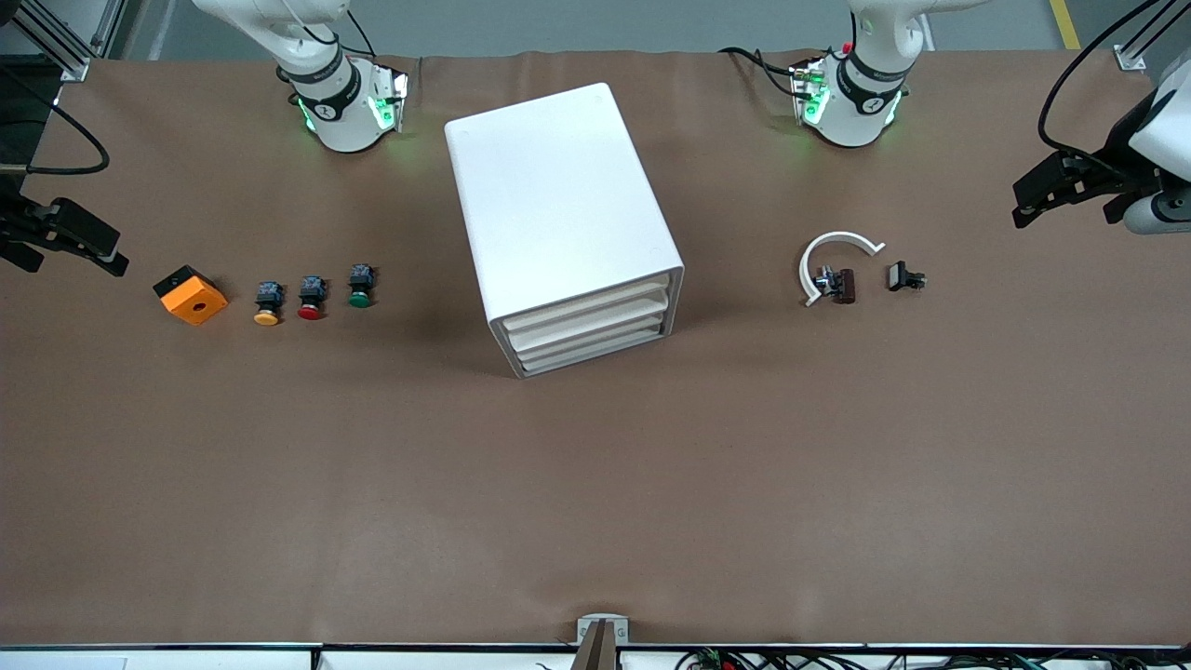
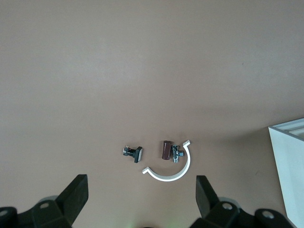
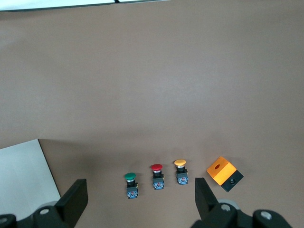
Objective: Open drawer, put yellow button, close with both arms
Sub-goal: 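Move the right gripper to the buttons while the left gripper nears the cabinet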
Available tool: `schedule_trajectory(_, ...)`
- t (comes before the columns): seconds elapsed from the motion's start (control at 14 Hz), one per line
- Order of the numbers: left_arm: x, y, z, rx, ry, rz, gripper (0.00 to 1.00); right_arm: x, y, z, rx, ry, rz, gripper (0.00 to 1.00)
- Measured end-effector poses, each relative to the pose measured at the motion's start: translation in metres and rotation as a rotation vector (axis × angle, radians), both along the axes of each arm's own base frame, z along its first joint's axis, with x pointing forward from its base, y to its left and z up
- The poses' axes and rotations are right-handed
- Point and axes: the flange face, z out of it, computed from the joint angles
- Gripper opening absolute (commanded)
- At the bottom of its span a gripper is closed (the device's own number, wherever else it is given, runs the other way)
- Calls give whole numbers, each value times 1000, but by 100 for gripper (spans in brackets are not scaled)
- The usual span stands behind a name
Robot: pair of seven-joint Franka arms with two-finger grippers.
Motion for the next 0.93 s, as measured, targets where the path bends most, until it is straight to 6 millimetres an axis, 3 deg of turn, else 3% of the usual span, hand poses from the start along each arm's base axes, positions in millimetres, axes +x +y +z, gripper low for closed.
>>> schedule_trajectory(0.43, 4, 5, 8, -4, -19, 8, 100, 0, 0, 0, 0, 0, 0, 100)
schedule_trajectory(0.93, 28, -5, -21, -97, 37, -58, 100, -1, -7, 0, -5, 7, -12, 100)
